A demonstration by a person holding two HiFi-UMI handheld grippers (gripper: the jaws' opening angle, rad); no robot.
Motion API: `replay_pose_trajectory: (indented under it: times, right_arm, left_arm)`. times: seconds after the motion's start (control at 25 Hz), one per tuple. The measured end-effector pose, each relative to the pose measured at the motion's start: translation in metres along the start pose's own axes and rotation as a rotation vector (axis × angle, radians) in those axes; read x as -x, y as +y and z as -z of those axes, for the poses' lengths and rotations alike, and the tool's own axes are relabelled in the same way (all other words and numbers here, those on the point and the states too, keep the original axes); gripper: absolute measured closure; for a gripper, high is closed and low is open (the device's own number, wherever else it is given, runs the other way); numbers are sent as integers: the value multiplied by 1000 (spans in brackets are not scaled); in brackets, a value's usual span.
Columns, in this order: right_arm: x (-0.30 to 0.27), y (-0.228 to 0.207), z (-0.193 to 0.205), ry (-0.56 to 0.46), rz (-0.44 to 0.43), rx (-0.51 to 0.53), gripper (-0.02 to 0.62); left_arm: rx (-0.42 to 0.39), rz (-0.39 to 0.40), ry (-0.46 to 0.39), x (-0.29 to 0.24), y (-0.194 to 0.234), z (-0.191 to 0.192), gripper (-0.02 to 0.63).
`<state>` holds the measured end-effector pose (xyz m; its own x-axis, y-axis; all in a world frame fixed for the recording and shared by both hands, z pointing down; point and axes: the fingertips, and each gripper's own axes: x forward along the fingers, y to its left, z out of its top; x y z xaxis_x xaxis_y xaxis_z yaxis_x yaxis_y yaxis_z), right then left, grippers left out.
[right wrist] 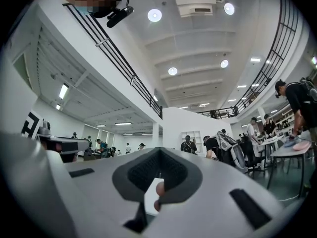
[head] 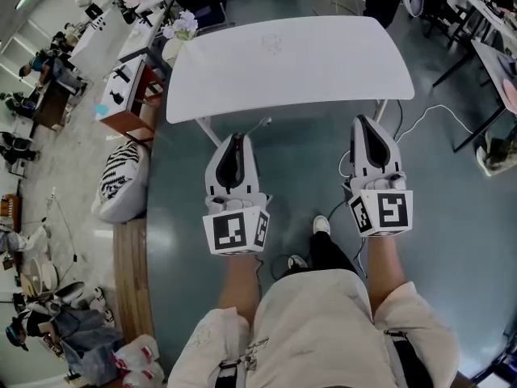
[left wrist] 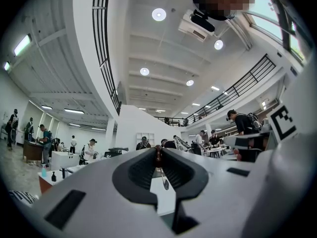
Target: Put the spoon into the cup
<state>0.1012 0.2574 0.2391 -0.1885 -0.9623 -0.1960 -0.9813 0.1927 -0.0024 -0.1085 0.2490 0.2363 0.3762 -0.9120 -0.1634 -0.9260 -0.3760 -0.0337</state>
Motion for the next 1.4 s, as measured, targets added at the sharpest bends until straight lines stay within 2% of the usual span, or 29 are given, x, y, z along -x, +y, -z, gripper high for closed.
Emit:
replay_pose_trajectory:
  times: [0.28,0.6,1.08,1.4]
  right_arm:
    - [-34,-35,12,30,-1,-17,603]
    - [-83,-80,43,52,10,-41,603]
    - [-157,-146,63,61,-12,-74,603]
    - [-192,-152,70,68,-31,-79,603]
  left_arm:
    - [3,-1,27,-50,-11,11,569]
    - [-4,-6,47,-114,-15,34,569]
    - [-19,-24,48,-209,-27,44,569]
    - [-10,-45,47,-235,-11,49,569]
